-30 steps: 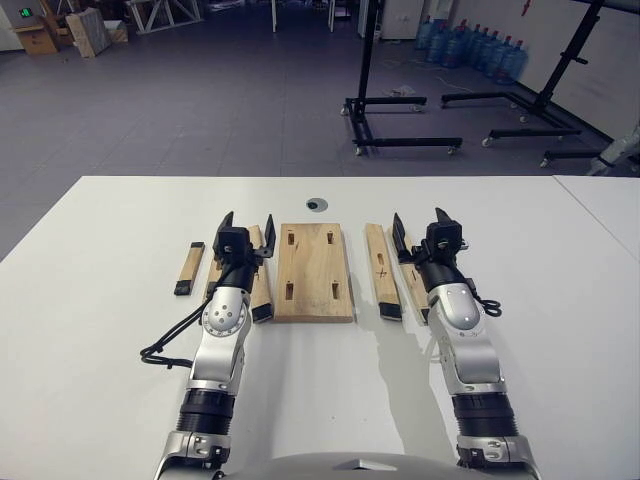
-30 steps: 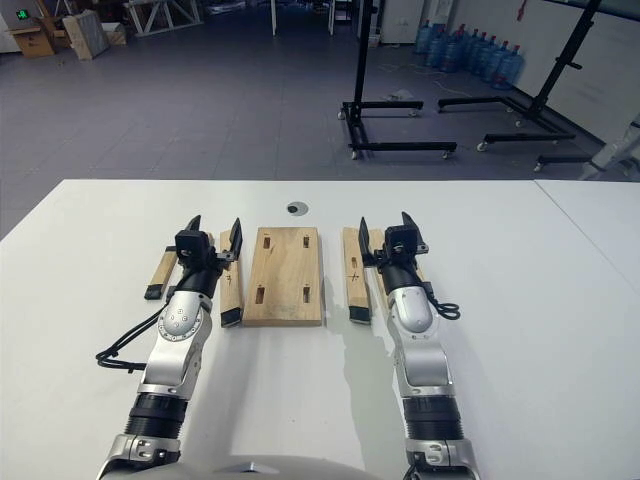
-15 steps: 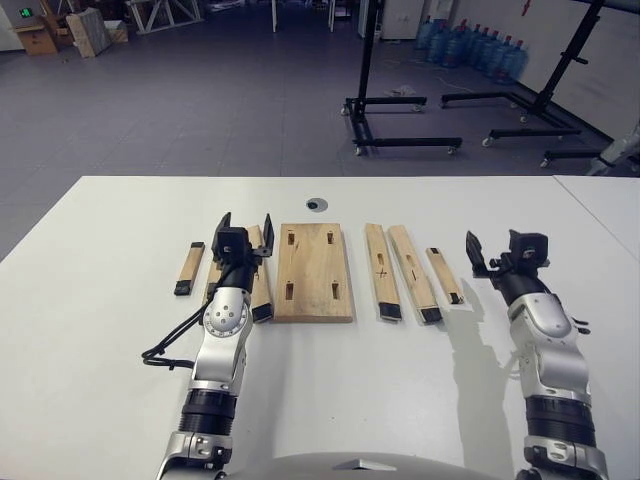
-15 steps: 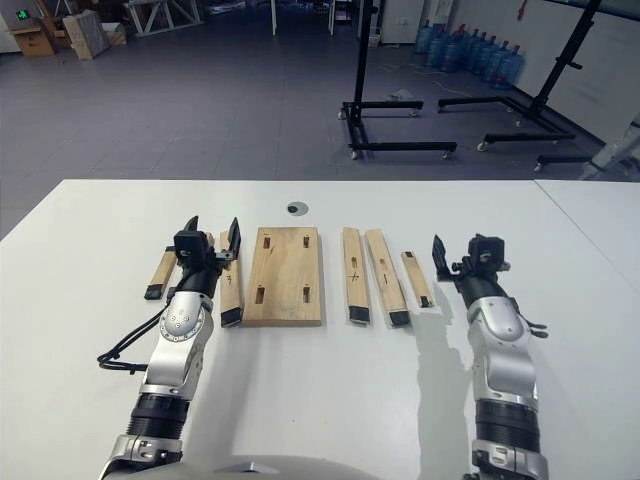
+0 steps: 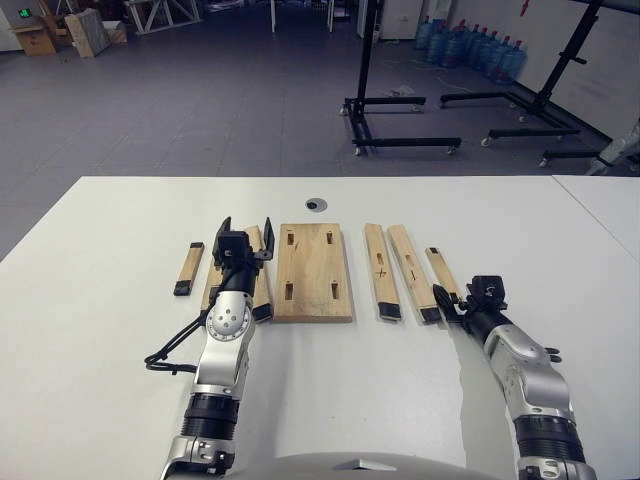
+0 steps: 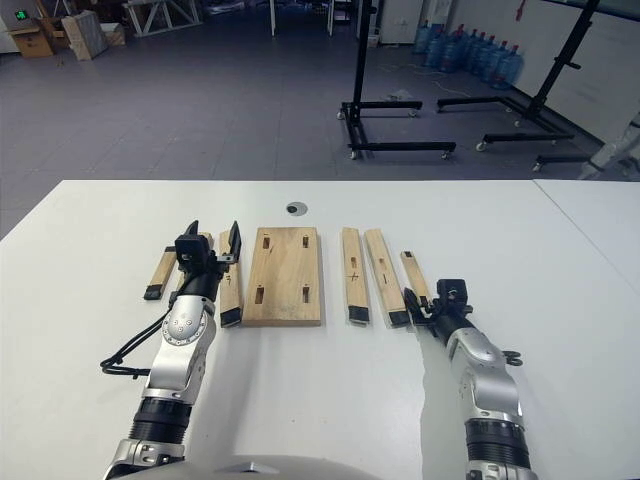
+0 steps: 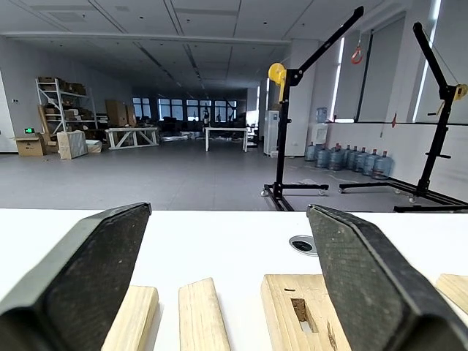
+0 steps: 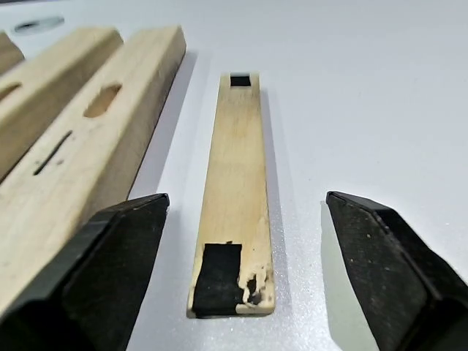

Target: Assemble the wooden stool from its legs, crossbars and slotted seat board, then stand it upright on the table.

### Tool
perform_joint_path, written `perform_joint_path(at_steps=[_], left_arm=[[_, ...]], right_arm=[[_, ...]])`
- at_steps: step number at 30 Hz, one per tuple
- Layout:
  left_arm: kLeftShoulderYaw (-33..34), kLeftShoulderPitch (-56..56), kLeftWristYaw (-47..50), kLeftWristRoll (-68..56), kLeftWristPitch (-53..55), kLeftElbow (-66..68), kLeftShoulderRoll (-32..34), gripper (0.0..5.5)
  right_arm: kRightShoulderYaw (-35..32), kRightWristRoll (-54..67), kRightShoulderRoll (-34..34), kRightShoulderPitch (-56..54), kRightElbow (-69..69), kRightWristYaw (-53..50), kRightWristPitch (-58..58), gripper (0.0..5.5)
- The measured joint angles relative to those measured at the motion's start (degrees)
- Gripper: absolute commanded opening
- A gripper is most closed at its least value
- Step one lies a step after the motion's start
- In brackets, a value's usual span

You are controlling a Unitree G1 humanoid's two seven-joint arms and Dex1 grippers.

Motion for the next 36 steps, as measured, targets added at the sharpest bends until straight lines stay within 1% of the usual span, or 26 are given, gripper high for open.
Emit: perform_joint_path(at_steps=[6,9,12,13,21,25,26,28,30,31,33,35,36], left_arm=[[0.00,0.00,0.28,-0.01,0.00,0.00,-0.23,3.92],[0.01,0.00,0.42,-0.01,0.00,0.00,-0.23,3.92],[0.01,-0.01,0.46,-0.02,0.00,0.00,-0.24,3.92],[0.02,-0.01,0.48,-0.02,0.00,0.00,-0.24,3.92],[0.07,-0.02,0.42,-0.14,0.01,0.10,-0.24,3.92],[2.06,-0.46,-1.89,-3.12,0.15,1.17,0.59,3.92],[3.04,-1.54,-3.06,-4.28,0.07,1.90,1.58,3.92],[4.63,-3.96,-5.82,-6.80,-0.41,2.11,3.36,3.92],[6.56,-6.71,-11.98,-14.85,0.83,2.09,4.03,3.92],[7.61,-7.92,-16.59,-22.24,3.66,1.47,3.36,3.92],[8.39,-8.05,-22.63,-32.07,8.50,-0.48,2.56,3.92],[8.89,-8.00,-30.72,-44.93,17.02,-4.00,2.28,3.92],[8.77,-8.00,-33.13,-48.69,20.38,-5.23,2.34,3.92]], right_arm=[[0.24,0.57,-1.48,-1.63,-0.68,0.42,6.42,2.57],[1.71,0.47,-2.57,-1.66,-1.24,0.99,8.24,2.08],[2.51,0.46,-2.90,-1.60,-1.45,1.19,9.19,1.40],[2.74,0.47,-2.97,-1.63,-1.67,1.25,9.78,1.30],[1.68,1.23,-2.55,-2.18,-2.22,0.97,11.10,1.28],[-0.71,-2.32,-0.56,-3.88,0.69,-6.29,-1.39,1.28],[-0.91,-3.86,-0.11,-6.31,0.53,-8.12,-7.40,1.28],[1.04,-4.74,0.95,-11.05,-2.27,-7.85,-15.07,1.28],[6.67,-5.88,2.96,-14.77,-4.36,-4.24,-21.59,1.28],[10.11,-7.29,4.30,-16.18,-4.08,-2.40,-24.74,1.28],[13.61,-9.12,5.08,-17.35,-2.41,-0.59,-28.05,1.28],[17.47,-10.20,5.93,-17.79,0.41,2.99,-31.57,1.28],[19.62,-10.61,6.51,-17.79,1.06,4.99,-32.68,1.28]])
